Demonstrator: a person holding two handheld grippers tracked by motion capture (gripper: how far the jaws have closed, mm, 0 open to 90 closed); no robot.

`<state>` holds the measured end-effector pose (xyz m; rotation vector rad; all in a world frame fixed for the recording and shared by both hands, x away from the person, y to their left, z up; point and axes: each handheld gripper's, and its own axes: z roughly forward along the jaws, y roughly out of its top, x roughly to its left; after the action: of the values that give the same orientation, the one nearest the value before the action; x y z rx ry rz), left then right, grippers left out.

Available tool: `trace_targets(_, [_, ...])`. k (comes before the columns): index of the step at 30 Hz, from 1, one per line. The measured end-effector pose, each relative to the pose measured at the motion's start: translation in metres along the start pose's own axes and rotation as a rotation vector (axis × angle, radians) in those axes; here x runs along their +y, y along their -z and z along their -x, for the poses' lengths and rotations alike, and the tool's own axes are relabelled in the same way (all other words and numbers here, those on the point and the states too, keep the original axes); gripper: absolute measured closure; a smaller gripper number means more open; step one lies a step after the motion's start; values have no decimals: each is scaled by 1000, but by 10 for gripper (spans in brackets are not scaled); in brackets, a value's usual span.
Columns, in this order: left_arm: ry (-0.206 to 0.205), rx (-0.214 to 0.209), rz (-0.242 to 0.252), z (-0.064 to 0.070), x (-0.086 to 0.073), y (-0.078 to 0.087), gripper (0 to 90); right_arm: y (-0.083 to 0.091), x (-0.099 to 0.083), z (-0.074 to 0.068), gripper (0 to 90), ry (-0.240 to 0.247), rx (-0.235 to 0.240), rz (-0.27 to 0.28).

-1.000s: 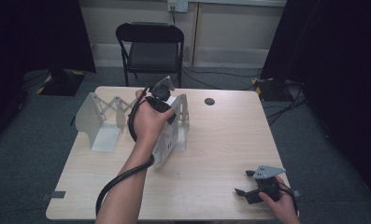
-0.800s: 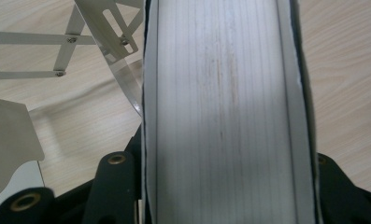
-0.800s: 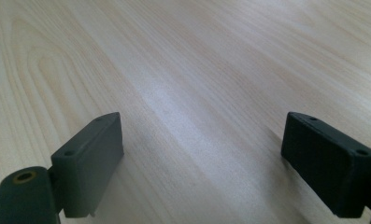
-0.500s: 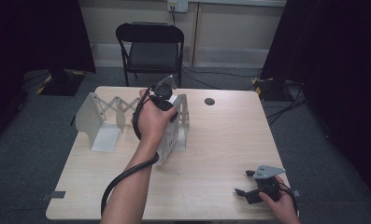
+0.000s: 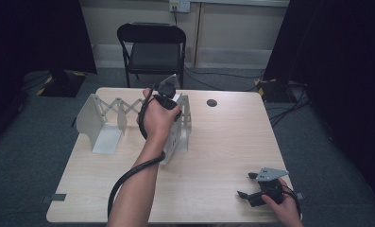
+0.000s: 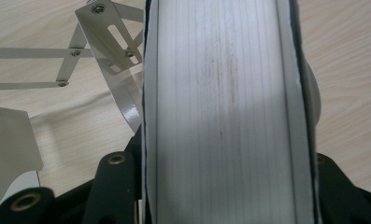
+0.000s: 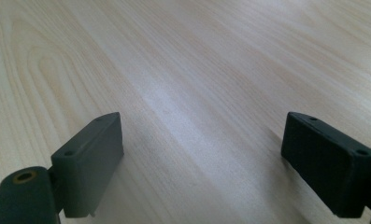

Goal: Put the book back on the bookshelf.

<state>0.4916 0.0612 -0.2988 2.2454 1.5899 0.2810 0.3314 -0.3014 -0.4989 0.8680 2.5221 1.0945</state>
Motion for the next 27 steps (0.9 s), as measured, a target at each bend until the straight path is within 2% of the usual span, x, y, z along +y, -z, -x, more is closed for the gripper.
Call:
trace_targets(13, [26,13,7,4,8,-5,518,0,0,0,124,0,0,0])
trace_targets(15, [19,16,7,5,9,-6,518,0,0,0,124,0,0,0])
trace_targets(19, [42,21,17,4,11,-7,518,0,0,0,124,0,0,0])
trace_targets(27, [56,29,18,1,14,-8,517,0,0,0,124,0,0,0])
